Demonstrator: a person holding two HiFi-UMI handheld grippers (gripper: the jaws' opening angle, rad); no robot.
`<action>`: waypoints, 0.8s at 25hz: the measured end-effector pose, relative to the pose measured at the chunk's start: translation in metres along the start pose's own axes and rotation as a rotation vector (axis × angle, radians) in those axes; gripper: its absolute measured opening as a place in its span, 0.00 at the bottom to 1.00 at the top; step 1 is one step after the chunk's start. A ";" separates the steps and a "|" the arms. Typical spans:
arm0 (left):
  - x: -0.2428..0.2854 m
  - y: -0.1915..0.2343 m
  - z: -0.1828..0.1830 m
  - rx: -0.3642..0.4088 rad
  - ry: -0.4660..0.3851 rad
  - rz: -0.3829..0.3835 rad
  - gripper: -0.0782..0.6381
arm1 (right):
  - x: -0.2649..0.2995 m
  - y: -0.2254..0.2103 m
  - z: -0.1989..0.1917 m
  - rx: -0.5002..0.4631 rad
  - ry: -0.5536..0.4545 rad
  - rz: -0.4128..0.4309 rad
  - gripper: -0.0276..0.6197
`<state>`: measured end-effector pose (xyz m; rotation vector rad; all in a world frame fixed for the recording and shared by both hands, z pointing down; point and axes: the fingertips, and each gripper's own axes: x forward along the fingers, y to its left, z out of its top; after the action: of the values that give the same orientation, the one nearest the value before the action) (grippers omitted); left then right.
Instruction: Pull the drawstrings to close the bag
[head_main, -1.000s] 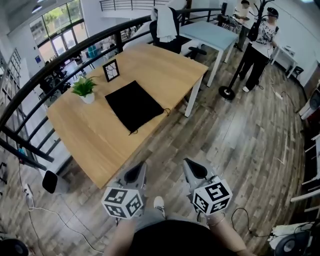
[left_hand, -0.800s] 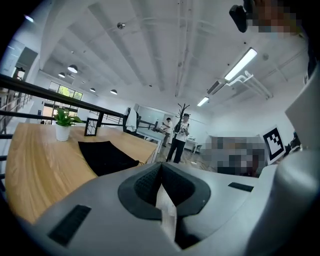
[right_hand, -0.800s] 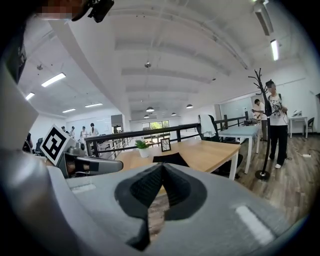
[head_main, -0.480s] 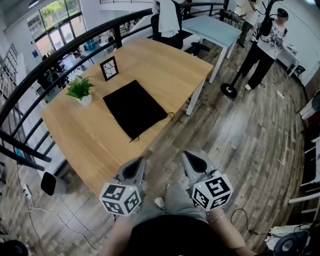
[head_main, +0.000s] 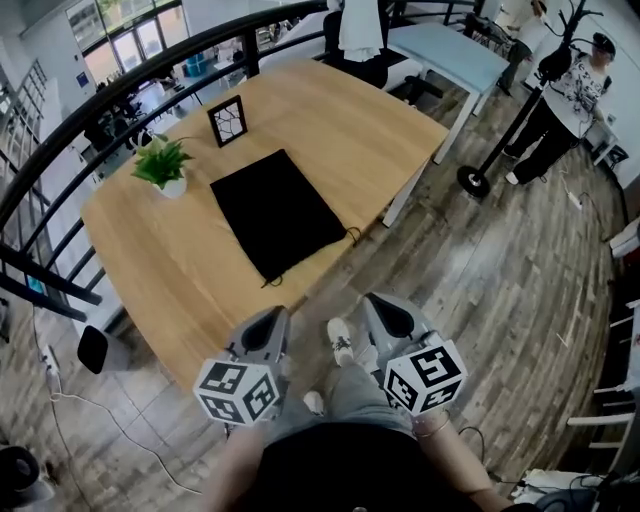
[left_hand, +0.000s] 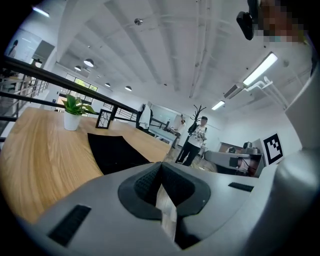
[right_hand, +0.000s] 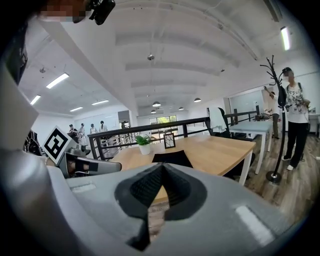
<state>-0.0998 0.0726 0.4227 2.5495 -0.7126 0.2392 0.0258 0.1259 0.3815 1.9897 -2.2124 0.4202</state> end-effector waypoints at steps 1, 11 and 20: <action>0.005 0.004 0.003 -0.008 -0.005 0.011 0.13 | 0.007 -0.005 0.002 -0.005 0.004 0.009 0.04; 0.080 0.042 0.050 -0.019 -0.042 0.119 0.13 | 0.091 -0.072 0.031 -0.026 0.026 0.112 0.04; 0.147 0.070 0.087 -0.072 -0.103 0.242 0.13 | 0.162 -0.127 0.058 -0.061 0.055 0.237 0.04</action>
<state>-0.0087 -0.0879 0.4176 2.4201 -1.0515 0.1590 0.1374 -0.0566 0.3866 1.6722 -2.4036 0.4232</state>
